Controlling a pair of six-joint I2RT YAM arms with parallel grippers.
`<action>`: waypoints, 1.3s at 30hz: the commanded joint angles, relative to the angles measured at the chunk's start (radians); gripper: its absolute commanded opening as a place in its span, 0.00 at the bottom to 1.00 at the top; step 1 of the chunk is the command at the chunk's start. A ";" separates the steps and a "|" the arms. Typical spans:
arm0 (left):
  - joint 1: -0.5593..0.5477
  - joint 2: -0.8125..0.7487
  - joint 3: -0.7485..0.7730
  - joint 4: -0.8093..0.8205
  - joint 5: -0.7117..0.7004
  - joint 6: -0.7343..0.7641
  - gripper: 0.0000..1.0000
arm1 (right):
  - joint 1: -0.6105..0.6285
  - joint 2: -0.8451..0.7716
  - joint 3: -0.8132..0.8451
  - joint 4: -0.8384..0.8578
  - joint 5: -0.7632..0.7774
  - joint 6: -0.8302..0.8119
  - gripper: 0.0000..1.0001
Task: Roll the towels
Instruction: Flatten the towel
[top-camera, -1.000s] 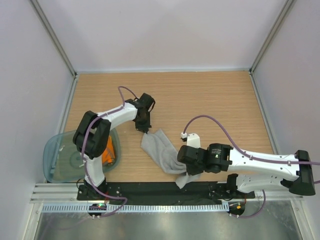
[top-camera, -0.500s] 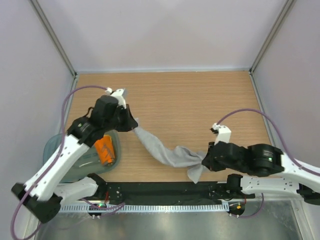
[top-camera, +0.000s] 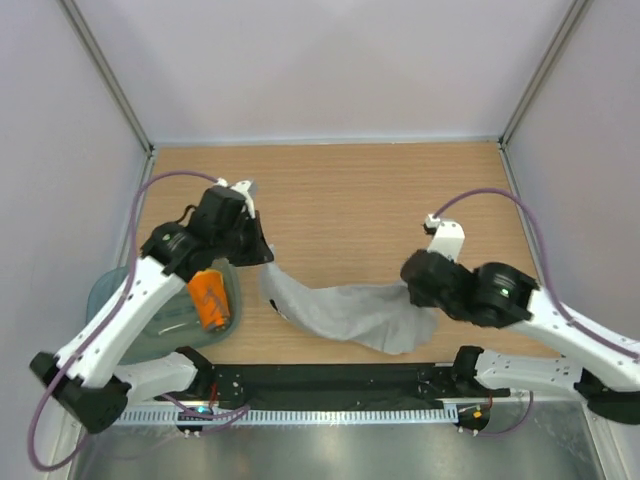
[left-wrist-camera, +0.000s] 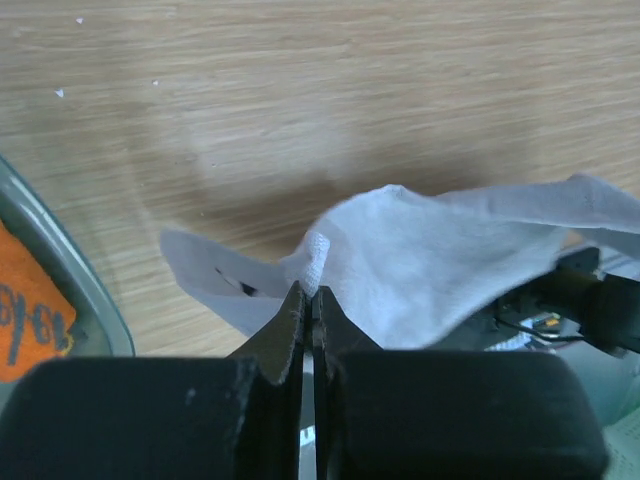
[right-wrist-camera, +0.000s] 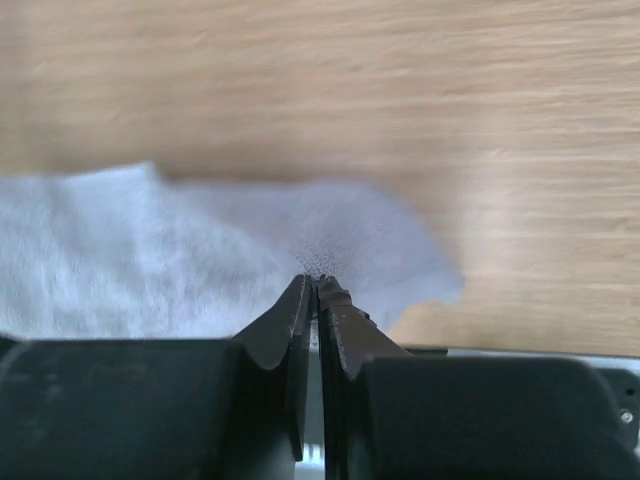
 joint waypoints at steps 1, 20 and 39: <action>0.005 0.135 -0.015 0.069 -0.008 0.011 0.00 | -0.314 0.071 -0.063 0.226 -0.159 -0.249 0.11; 0.252 0.720 0.189 0.218 0.038 0.111 0.00 | -0.962 0.784 0.068 0.618 -0.439 -0.513 0.01; 0.367 1.033 0.668 0.066 -0.017 0.140 0.89 | -1.026 1.151 0.693 0.446 -0.215 -0.600 0.87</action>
